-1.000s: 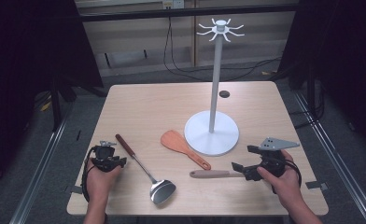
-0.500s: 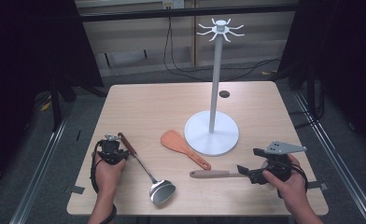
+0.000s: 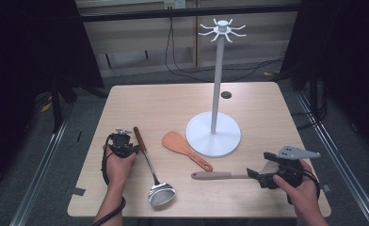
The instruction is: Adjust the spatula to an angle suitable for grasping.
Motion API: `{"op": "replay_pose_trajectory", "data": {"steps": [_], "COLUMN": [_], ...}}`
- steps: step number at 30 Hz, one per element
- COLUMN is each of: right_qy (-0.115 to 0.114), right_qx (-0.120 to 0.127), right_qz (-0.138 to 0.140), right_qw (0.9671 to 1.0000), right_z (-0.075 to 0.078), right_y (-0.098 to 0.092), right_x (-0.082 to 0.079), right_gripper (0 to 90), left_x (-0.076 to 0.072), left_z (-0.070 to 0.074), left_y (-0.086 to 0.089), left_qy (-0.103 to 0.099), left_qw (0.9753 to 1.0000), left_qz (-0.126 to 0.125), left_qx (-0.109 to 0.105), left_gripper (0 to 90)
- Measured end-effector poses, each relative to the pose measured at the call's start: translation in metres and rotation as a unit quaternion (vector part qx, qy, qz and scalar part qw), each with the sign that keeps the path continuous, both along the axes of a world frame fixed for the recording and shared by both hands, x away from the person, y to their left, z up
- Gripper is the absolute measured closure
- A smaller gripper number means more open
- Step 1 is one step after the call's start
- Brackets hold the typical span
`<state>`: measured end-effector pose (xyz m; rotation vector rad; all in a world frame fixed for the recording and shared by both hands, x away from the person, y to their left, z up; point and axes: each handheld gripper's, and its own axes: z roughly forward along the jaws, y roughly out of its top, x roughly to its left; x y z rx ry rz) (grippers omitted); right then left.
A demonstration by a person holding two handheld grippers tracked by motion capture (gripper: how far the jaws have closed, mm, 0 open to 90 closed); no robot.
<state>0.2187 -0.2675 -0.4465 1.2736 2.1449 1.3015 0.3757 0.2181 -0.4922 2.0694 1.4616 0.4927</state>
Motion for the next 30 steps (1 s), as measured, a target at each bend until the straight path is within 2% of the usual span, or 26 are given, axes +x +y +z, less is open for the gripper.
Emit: {"op": "replay_pose_trajectory", "data": {"steps": [4,5,10,14,15,16,18,21,24,25,26,29,30], "right_qy": [-0.002,0.000,-0.003,-0.003,-0.003,-0.002,-0.002,-0.001,0.000,0.000,-0.001,-0.001,-0.002], "right_qx": [0.000,0.001,0.002,0.003,0.003,0.004,0.004,0.005,0.005,0.005,0.004,0.005,0.006], "right_qz": [-0.007,-0.008,-0.014,-0.015,-0.017,-0.016,-0.016,-0.010,-0.002,-0.002,0.005,0.010,0.018], "right_qw": [1.0000,1.0000,0.9999,0.9999,0.9999,0.9999,0.9999,0.9999,1.0000,1.0000,1.0000,0.9999,0.9998], "right_z": [0.000,0.000,0.000,0.000,0.000,0.000,0.001,0.001,0.001,0.001,0.000,0.001,0.001], "right_y": [-0.004,-0.005,-0.009,-0.010,-0.010,-0.010,-0.010,-0.007,-0.003,-0.003,0.000,0.003,0.007], "right_x": [-0.004,-0.004,-0.007,-0.008,-0.008,-0.007,-0.007,-0.003,0.001,0.001,0.005,0.009,0.013], "right_gripper": [6.2,6.2,6.2,6.2,6.2,6.2,6.2,6.3,6.4,6.4,6.5,6.5,6.5], "left_x": [0.004,0.005,0.007,0.007,0.008,0.007,0.006,0.002,-0.001,-0.003,-0.007,-0.012,-0.018], "left_z": [-0.001,0.000,0.000,-0.001,0.000,0.001,0.001,0.005,0.007,0.009,0.014,0.018,0.024], "left_y": [-0.008,-0.009,-0.018,-0.021,-0.019,-0.016,-0.015,-0.012,-0.012,-0.012,-0.013,-0.014,-0.015], "left_qy": [-0.003,0.000,0.003,0.003,0.007,0.010,0.014,0.023,0.031,0.031,0.037,0.039,0.046], "left_qw": [1.0000,0.9999,0.9998,0.9999,0.9999,0.9998,0.9998,0.9994,0.9992,0.9993,0.9989,0.9986,0.9983], "left_qz": [-0.004,-0.012,-0.019,-0.015,-0.013,-0.006,-0.003,0.015,0.015,0.018,0.024,0.027,0.023], "left_qx": [-0.005,0.002,-0.009,-0.008,-0.007,-0.014,-0.014,-0.022,-0.018,-0.012,-0.016,-0.022,-0.027], "left_gripper": [64.9,63.8,59.4,55.9,53.4,47.3,44.3,37.0,28.6,28.6,24.7,24.2,23.8]}}
